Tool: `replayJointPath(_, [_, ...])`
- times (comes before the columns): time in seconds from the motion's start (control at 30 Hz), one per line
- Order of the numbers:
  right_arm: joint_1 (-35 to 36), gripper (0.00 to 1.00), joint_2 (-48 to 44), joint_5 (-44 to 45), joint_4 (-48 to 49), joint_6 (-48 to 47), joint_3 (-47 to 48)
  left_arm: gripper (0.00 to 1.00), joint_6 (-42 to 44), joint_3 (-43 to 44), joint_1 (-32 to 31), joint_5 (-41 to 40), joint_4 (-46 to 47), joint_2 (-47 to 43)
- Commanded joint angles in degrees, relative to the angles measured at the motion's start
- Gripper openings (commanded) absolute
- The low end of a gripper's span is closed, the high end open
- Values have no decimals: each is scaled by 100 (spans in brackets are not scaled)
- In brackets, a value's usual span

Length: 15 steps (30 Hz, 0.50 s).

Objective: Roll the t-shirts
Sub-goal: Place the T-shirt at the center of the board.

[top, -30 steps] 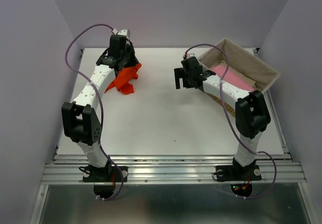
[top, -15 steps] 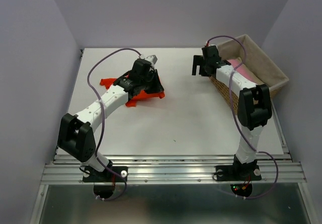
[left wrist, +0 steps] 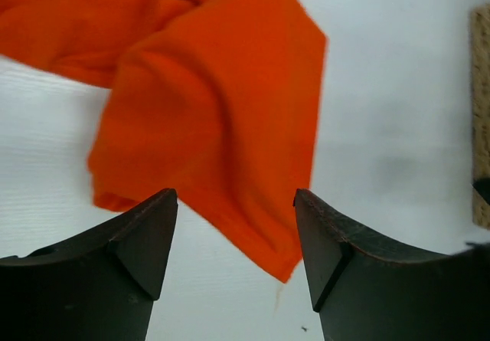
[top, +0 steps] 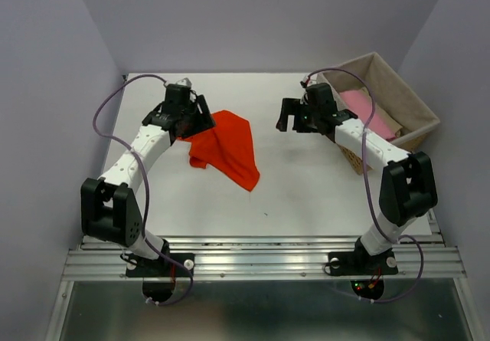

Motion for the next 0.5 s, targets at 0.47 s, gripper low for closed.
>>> replayJointPath(0.47, [1993, 99, 928, -115, 442, 526, -219, 63, -71, -1661, 1110, 476, 1202, 745])
